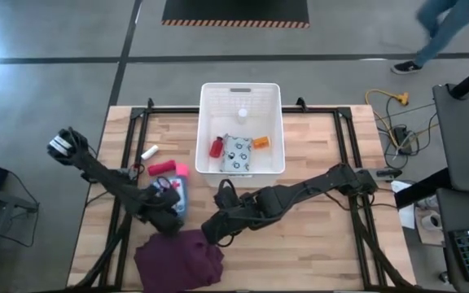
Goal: Pick & place medical supplies in basket/bin
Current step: Put the blue first aid kit into the white bin
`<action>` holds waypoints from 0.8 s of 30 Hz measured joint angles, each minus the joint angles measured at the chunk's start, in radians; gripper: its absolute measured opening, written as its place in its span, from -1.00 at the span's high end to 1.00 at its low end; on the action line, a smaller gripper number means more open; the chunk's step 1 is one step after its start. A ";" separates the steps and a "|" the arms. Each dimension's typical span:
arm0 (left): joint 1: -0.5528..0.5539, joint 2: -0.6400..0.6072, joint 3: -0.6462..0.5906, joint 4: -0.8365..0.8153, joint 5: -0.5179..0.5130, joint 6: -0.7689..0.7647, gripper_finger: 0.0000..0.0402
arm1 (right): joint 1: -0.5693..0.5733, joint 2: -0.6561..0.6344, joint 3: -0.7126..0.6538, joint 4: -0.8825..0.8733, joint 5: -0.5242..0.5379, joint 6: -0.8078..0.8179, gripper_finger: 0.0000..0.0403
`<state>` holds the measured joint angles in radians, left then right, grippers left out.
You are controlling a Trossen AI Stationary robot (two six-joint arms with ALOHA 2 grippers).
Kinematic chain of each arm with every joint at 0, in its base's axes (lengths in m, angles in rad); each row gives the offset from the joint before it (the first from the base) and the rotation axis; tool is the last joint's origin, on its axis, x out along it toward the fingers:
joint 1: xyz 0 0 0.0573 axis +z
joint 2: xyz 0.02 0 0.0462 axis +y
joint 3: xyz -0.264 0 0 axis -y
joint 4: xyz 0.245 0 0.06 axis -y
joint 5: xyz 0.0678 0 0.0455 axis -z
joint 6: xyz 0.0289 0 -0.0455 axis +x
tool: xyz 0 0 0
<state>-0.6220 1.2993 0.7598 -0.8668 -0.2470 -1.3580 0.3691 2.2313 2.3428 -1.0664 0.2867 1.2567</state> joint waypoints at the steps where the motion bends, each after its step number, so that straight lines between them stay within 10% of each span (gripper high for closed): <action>1: 0.021 0.000 0.011 0.003 -0.021 0.018 0.48 | 0.000 -0.002 0.000 -0.001 0.000 0.000 0.05; 10: 0.171 0.006 0.030 0.396 -0.099 0.265 0.48 | 0.001 -0.046 0.000 -0.003 0.049 -0.006 0.05; 19: 0.063 -0.030 0.279 -0.089 -0.101 0.313 0.48 | 0.016 -0.029 -0.007 0.005 -0.045 0.006 0.05; 24: -0.032 -0.030 0.305 -0.405 -0.082 -0.006 0.48 | 0.014 -0.009 -0.011 0.027 -0.044 0.002 0.05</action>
<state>-0.6540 1.2690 1.0649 -1.2718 -0.3293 -1.3640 0.3832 2.2221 2.3318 -1.0395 0.2429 1.2583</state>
